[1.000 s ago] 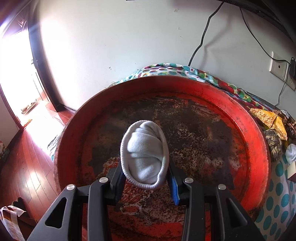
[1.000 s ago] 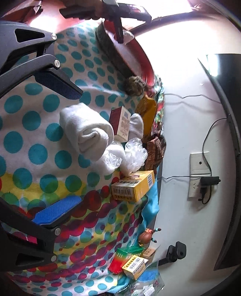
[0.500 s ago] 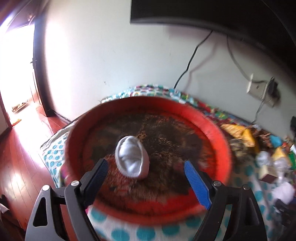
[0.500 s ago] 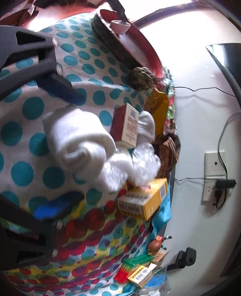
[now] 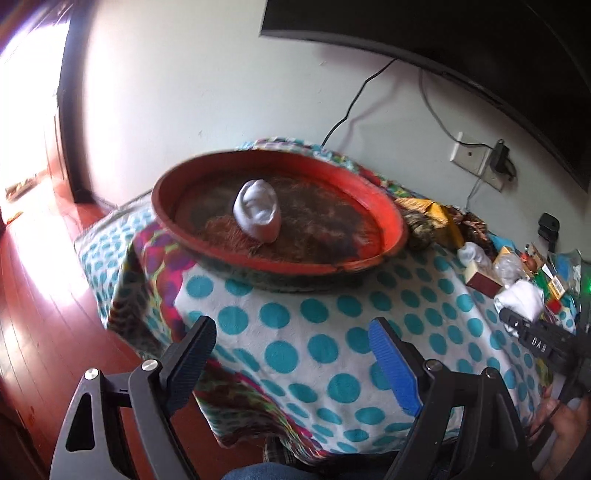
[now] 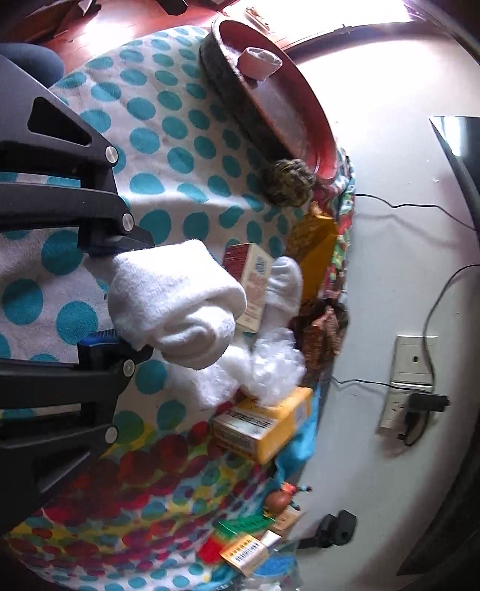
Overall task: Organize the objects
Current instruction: 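Grasp the rolled white towel with the right gripper and drop it in the red tray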
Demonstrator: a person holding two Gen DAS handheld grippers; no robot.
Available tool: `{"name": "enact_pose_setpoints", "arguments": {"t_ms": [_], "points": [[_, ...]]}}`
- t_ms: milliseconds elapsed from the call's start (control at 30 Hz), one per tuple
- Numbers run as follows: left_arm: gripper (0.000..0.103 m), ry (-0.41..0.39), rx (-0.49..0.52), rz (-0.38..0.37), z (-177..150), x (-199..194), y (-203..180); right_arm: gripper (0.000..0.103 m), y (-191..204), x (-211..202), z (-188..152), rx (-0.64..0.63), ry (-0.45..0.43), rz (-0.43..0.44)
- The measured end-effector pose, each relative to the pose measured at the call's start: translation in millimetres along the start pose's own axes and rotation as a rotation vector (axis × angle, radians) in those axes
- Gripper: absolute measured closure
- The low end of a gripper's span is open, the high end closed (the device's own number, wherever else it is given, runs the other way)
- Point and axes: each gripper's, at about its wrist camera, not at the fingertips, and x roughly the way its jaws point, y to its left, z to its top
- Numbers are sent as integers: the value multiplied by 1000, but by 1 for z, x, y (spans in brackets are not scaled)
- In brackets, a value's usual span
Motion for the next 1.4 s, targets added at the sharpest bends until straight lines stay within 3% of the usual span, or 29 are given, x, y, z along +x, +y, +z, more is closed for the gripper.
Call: {"name": "enact_pose_setpoints", "arguments": {"t_ms": [233,733,1200,1400], "points": [[16,7,16,-25,-1,-2,-8,75,13,-21,22,-32,-36,0],[16,-25,27,29,8,-14,-4,75,90,-23,55,-162,-68,62],[16,21,-4,49,7,-1,8,75,194,27,102,-304,-28,100],[16,23,-30,48,8,3,18,75,232,55,106,-382,5,101]]}}
